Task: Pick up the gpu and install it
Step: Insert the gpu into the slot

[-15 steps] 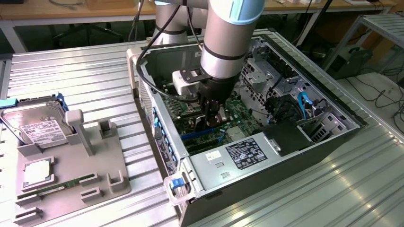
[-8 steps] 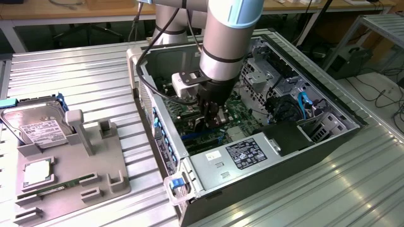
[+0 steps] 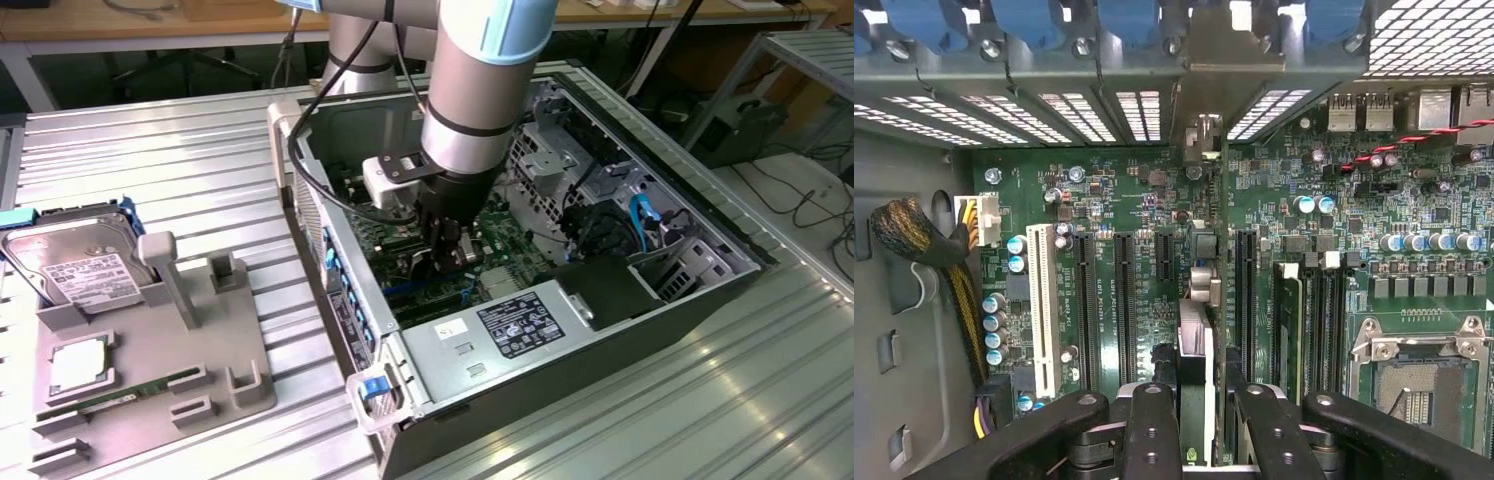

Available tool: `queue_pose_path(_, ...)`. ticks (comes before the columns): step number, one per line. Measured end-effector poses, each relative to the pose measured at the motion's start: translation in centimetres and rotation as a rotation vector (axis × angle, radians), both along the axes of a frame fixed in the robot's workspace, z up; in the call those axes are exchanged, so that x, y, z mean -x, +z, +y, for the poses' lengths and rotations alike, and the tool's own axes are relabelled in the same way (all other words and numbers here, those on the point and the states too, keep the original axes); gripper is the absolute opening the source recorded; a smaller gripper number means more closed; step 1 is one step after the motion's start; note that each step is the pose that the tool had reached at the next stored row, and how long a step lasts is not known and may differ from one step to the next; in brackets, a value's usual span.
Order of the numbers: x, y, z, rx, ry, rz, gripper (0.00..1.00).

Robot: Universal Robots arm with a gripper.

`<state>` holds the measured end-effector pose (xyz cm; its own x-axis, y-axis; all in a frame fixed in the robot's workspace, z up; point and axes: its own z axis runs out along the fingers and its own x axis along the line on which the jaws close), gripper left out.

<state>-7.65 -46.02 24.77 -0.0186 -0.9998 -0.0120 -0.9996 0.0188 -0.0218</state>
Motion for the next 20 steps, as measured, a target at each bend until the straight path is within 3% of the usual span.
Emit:
queue_pose_path(13,0.18,0.06,0.34,0.0,0.002,-0.0001,0.27)
queue_pose_path(20,0.22,-0.4,0.42,-0.0005,0.002,0.0001,0.27)
